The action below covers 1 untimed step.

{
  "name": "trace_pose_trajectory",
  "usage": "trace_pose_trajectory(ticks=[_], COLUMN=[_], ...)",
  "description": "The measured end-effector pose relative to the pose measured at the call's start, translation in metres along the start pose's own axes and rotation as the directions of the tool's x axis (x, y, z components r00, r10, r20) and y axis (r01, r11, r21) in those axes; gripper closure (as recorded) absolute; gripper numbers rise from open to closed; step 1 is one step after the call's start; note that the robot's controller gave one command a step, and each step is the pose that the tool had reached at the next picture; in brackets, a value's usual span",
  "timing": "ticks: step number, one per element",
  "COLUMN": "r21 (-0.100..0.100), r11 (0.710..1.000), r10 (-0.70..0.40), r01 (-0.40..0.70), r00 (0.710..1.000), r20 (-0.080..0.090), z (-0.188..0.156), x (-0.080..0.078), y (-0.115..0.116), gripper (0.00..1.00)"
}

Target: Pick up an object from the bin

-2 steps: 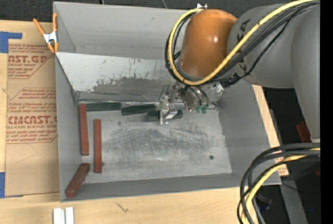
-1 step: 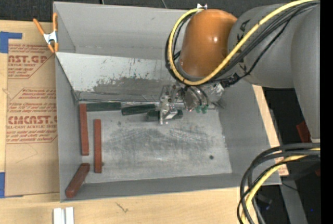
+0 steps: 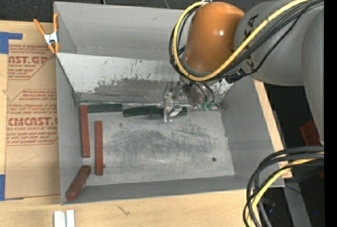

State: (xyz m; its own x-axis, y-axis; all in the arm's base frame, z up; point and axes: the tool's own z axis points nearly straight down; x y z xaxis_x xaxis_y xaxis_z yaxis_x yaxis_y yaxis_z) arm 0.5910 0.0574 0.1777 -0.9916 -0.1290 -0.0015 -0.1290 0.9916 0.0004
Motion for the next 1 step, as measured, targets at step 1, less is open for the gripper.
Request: trace_pose_trajectory(ticks=[1], r21=[0.000], r11=[0.999], r10=[0.042], r01=[-0.042], r00=[0.999], r20=[0.001], z=[-0.0465], x=[0.0059], y=[-0.0031], gripper=[1.00])
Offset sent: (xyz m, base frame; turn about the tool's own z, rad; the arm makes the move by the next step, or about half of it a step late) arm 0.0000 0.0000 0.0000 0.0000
